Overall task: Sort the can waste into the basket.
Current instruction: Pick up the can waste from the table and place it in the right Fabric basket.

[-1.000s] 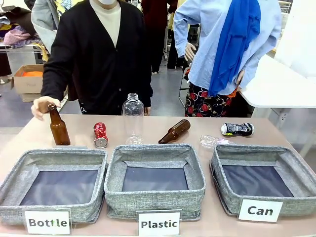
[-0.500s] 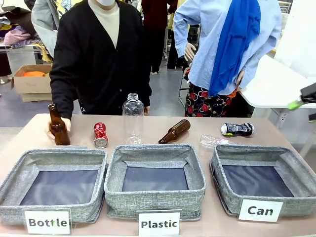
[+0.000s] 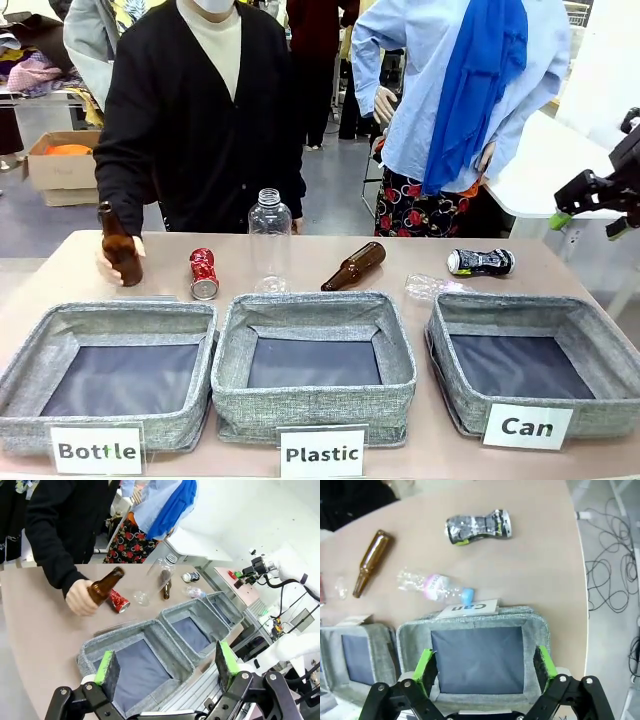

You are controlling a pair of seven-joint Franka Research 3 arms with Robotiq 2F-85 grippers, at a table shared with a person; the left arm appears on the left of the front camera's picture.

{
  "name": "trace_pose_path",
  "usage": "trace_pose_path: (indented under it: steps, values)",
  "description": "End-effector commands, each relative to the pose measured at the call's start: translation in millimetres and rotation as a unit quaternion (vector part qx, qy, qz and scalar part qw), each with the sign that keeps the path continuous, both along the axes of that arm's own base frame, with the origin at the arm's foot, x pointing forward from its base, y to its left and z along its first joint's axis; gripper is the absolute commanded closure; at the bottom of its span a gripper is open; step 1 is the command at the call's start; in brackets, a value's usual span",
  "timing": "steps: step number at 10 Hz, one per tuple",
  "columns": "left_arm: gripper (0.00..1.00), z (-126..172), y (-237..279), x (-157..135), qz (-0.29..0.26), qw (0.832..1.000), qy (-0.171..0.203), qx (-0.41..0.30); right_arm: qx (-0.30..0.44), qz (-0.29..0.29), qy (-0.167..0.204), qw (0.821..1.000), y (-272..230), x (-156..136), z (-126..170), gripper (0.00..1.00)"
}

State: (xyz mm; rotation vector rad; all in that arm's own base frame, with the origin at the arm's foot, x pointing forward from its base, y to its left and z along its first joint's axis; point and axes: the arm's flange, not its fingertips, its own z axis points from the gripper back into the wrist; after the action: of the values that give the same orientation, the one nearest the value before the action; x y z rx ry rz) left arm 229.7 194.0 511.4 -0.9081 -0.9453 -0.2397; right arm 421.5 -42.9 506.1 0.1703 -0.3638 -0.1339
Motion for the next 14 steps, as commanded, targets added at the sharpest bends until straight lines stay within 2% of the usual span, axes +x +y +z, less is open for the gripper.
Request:
trace_pose_path:
  steps: [1,3,4,7,9,10,11,12,14]
  values:
    - [0.00,1,1,2,-0.005,1.000,-0.015,-0.001,0.025,0.011,0.005,1.000,-1,-1,-2,0.00]
    - [0.00,1,1,2,-0.005,1.000,-0.015,-0.001,0.006,0.002,0.001,1.000,0,0,-1,0.00]
    - [0.00,1,1,2,-0.005,1.000,-0.015,-0.001,-0.022,0.002,0.038,0.999,4,20,-2,0.00]
    - [0.00,1,1,2,-0.005,1.000,-0.015,-0.001,-0.060,0.005,0.075,0.995,8,81,-7,0.00]
    - [0.00,0,0,0,-0.001,1.000,-0.002,-0.001,-0.080,0.017,0.097,0.992,8,130,-26,0.00]
    - [0.00,31,1,-37,-0.005,0.999,-0.031,0.029,-0.086,0.020,0.103,0.991,8,149,-36,0.00]
    - [0.00,59,6,-70,-0.018,0.998,-0.050,0.023,-0.100,0.018,0.108,0.989,7,172,-47,0.00]
    - [0.00,73,12,-91,-0.008,0.998,-0.056,0.041,-0.106,0.019,0.114,0.988,8,194,-58,0.00]
    - [0.00,68,8,-121,-0.011,0.998,-0.042,0.041,-0.093,0.039,0.121,0.987,10,223,-83,0.00]
